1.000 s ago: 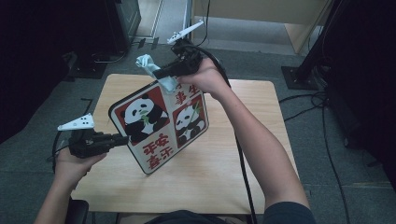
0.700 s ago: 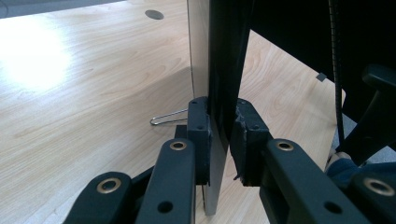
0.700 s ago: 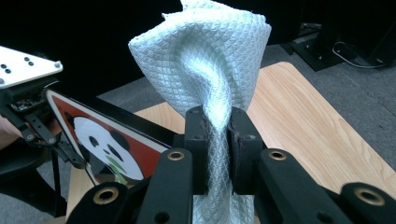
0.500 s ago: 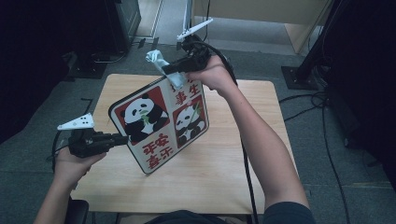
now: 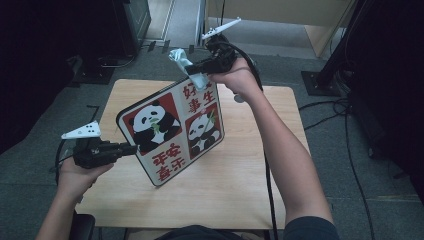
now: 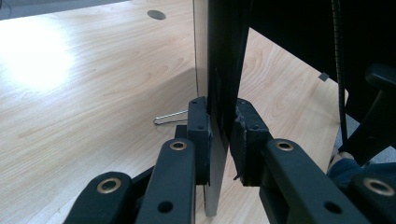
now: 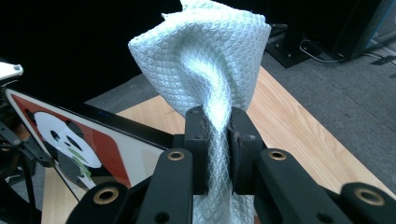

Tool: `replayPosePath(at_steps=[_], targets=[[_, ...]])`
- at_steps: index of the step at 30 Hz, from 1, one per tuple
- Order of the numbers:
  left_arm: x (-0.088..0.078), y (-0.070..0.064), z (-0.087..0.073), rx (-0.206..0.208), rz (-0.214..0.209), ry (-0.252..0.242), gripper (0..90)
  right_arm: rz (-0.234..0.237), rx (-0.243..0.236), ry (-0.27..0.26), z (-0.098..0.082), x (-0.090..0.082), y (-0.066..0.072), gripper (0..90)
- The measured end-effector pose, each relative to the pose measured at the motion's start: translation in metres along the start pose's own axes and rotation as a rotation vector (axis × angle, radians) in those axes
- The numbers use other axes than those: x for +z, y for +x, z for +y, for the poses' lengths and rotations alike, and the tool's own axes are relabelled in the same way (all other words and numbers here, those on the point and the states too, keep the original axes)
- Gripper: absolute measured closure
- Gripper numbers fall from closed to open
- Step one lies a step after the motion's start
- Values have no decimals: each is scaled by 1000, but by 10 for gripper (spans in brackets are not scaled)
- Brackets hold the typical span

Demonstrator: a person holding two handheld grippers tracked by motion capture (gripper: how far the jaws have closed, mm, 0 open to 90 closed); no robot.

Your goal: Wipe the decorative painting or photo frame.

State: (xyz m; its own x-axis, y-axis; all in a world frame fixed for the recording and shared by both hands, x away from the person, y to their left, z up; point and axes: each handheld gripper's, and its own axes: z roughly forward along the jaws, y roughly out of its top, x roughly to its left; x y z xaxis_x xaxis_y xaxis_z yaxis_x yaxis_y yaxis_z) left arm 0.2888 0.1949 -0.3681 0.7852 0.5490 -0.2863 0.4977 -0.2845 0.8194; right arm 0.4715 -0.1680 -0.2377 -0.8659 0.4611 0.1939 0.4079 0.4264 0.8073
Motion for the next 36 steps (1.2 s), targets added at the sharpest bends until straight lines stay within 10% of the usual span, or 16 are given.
replayPosePath(at_steps=[36], targets=[[0,3,2,-9,8,10,795,-168,58,44,-19,-36,-42,811]])
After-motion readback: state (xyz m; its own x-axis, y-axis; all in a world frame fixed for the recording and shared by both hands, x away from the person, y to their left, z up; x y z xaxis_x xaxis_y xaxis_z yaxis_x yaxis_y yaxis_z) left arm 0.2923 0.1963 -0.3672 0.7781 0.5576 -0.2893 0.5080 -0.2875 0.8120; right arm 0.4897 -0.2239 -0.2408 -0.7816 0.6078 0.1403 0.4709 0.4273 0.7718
